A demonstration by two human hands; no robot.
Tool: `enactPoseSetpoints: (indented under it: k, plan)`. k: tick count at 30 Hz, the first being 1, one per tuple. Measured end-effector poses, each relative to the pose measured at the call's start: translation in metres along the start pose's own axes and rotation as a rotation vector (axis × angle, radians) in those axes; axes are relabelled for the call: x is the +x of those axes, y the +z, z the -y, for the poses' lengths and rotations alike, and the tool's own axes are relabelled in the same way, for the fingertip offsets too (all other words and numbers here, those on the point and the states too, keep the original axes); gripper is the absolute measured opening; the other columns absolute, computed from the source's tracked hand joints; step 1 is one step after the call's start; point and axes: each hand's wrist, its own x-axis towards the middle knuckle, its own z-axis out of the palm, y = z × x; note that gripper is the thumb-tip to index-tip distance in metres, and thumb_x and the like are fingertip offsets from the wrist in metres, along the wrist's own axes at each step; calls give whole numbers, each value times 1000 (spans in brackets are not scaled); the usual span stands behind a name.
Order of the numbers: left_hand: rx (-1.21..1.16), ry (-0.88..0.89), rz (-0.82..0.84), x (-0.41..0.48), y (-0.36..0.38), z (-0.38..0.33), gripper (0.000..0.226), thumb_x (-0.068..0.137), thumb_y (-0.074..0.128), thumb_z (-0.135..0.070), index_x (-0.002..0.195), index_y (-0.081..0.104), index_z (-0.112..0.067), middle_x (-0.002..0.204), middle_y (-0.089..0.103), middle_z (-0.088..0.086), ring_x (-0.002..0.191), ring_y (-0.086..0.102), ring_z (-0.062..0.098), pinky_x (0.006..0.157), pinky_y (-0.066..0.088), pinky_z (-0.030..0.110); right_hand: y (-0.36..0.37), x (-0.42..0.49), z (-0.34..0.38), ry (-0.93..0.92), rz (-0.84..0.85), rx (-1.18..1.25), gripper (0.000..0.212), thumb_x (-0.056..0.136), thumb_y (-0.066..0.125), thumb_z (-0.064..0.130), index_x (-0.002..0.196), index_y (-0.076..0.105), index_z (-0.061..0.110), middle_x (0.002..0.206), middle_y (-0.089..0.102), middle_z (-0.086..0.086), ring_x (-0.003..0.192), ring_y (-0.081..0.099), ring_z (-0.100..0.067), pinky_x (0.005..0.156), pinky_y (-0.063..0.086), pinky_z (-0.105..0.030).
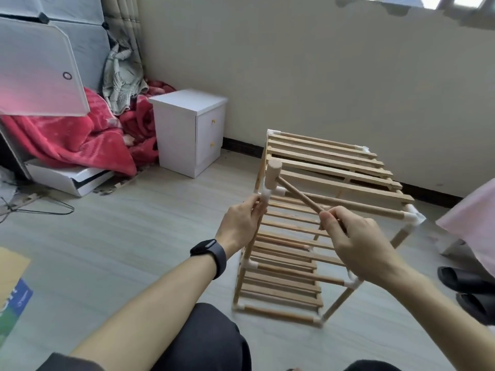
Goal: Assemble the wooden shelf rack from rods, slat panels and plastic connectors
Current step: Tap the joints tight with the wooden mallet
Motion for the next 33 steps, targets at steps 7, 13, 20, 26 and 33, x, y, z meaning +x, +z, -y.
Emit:
enactPoseSetpoints:
  k: [7, 13, 20, 26, 33]
  plan:
    - [9, 11, 2, 0, -2, 1, 43, 103, 39, -56, 123, 61, -25, 95, 74, 1, 86, 70, 20, 77, 58, 46, -11, 1, 23, -113, -162, 173, 32, 100, 40, 44, 87, 59, 21, 61, 60, 10, 41, 44, -7, 37, 32, -15]
    - [-7, 6, -4, -1, 0, 1, 43, 102, 39, -56, 122, 61, -26, 93, 74, 1, 82, 71, 22, 75, 59, 47, 4, 4, 7, -39, -19, -96, 22, 105, 43, 36, 94, 58, 23, 59, 59, 0, 39, 48, -9, 35, 37, -22]
    - [-14, 26, -18, -2, 2, 3, 44, 101, 37, -55, 123, 60, -24, 93, 73, 1, 82, 70, 21, 74, 59, 48, 4, 3, 6, -78, -27, -96, 22, 104, 41, 40, 92, 56, 29, 60, 61, -1, 40, 49, -11, 35, 40, -27]
    - [1, 27, -11, 0, 2, 5, 40, 104, 39, -50, 125, 59, -23, 94, 73, 3, 82, 71, 23, 73, 59, 48, 1, 3, 8, -95, -5, -216, 26, 102, 37, 46, 89, 52, 30, 57, 56, 1, 39, 48, -12, 35, 43, -29]
    - [0, 29, -19, 0, 1, 4, 41, 104, 38, -53, 123, 60, -24, 89, 73, 4, 78, 71, 23, 69, 59, 48, 1, -1, 10, -47, 39, -300, 27, 104, 35, 45, 87, 50, 29, 57, 56, 1, 39, 48, -13, 38, 44, -30]
